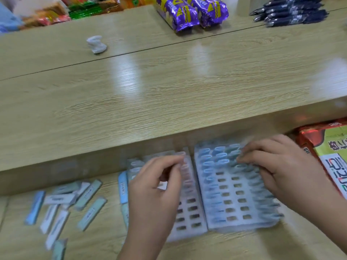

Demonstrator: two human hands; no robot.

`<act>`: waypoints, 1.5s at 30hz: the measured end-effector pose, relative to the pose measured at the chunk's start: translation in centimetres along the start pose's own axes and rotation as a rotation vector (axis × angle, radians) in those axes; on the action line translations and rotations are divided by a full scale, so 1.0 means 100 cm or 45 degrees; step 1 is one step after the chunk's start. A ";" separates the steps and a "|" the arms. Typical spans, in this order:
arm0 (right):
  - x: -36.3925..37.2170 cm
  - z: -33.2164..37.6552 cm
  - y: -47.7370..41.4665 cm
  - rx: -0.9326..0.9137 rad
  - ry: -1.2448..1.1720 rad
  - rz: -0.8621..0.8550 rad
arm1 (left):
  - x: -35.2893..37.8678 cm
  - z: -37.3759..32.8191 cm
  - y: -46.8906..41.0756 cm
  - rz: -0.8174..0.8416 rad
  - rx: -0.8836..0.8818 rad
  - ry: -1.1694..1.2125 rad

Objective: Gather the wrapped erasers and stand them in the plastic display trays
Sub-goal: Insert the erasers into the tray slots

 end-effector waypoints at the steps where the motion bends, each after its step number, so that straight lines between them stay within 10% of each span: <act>1: -0.002 0.005 -0.001 0.010 0.008 -0.026 | -0.017 0.007 0.002 -0.076 -0.079 0.054; 9: 0.027 0.172 -0.046 -0.141 -0.348 -0.054 | -0.153 0.100 0.046 -0.360 -0.530 -0.062; 18: 0.133 0.285 -0.111 -0.186 -0.093 0.578 | -0.186 0.150 0.046 -0.020 -0.362 -0.591; 25: 0.136 0.279 -0.120 -0.077 0.101 0.638 | -0.180 0.159 0.033 0.118 -0.413 -0.872; 35: 0.091 0.272 -0.117 0.036 -0.472 0.630 | -0.202 0.153 0.031 -0.055 -0.495 -0.062; 45: -0.023 0.162 -0.014 0.534 -1.304 -0.118 | -0.151 0.046 0.031 -0.138 -0.084 0.461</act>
Point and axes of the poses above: each hand's wrist, its own y-axis away from the middle knuckle, its own x-axis out of the palm, z = x × y, the point moved 3 cm from there along -y, towards the middle knuckle, and after that the axes turned 9 degrees about z, right-handed, at the moved point
